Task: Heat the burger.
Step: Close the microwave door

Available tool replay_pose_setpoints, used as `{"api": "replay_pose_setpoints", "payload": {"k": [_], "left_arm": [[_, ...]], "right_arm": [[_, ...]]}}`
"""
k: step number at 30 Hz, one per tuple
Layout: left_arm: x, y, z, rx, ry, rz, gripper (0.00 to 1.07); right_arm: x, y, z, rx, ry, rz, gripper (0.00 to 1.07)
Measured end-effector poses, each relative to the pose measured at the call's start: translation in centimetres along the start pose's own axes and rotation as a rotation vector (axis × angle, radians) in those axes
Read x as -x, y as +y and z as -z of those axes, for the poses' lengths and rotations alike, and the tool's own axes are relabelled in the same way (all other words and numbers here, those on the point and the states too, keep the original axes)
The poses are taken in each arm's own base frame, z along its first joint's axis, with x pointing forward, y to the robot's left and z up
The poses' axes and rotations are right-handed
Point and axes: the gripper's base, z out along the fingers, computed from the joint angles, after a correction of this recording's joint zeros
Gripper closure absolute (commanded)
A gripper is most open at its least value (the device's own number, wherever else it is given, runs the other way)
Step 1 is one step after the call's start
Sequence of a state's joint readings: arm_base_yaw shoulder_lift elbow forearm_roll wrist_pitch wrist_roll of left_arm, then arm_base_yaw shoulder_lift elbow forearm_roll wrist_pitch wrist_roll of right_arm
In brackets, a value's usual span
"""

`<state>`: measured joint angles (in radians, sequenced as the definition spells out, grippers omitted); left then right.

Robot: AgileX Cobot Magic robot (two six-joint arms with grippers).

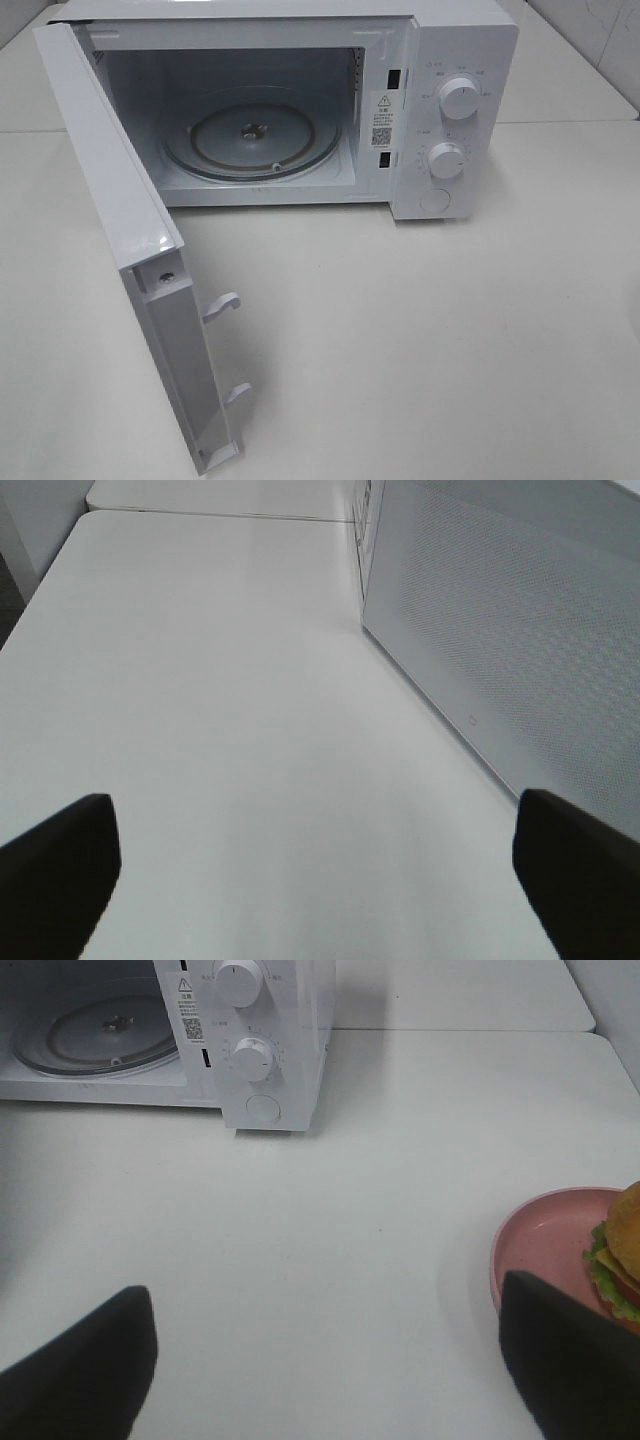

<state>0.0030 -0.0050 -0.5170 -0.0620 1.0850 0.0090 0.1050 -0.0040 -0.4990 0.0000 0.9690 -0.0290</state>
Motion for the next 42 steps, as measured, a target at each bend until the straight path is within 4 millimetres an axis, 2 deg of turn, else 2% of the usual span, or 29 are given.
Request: {"api": "replay_pose_setpoints", "payload": {"k": [2, 4, 5, 8, 14, 35, 37, 39, 41, 42], "left_arm": [[0.0, 0.0, 0.0, 0.000, 0.000, 0.000, 0.06], [0.0, 0.0, 0.0, 0.000, 0.000, 0.000, 0.06], [0.0, 0.0, 0.0, 0.000, 0.000, 0.000, 0.06], [0.0, 0.0, 0.0, 0.000, 0.000, 0.000, 0.06], [0.0, 0.0, 0.0, 0.000, 0.000, 0.000, 0.06], [0.1, 0.0, 0.0, -0.001, 0.001, 0.002, 0.06], [0.3, 0.0, -0.1, -0.003, 0.000, 0.003, 0.06], [2.9, -0.1, -0.7, -0.009, -0.083, 0.013, 0.06], [3.6, -0.1, -1.1, -0.009, -0.095, 0.016, 0.06], [4.8, 0.0, -2.1, -0.007, -0.142, 0.021, 0.09]], "right_arm": [[0.0, 0.0, 0.0, 0.000, 0.000, 0.000, 0.28], [0.0, 0.0, 0.0, 0.000, 0.000, 0.000, 0.37], [0.0, 0.0, 0.0, 0.000, 0.000, 0.000, 0.37], [0.0, 0.0, 0.0, 0.000, 0.000, 0.000, 0.46], [0.0, 0.0, 0.0, 0.000, 0.000, -0.001, 0.54], [0.0, 0.0, 0.0, 0.000, 0.000, -0.001, 0.54], [0.0, 0.0, 0.0, 0.000, 0.000, -0.001, 0.54], [0.0, 0.0, 0.0, 0.000, 0.000, -0.001, 0.54], [0.0, 0.0, 0.0, 0.000, 0.000, -0.001, 0.54], [0.0, 0.0, 0.0, 0.000, 0.000, -0.001, 0.54]]}}
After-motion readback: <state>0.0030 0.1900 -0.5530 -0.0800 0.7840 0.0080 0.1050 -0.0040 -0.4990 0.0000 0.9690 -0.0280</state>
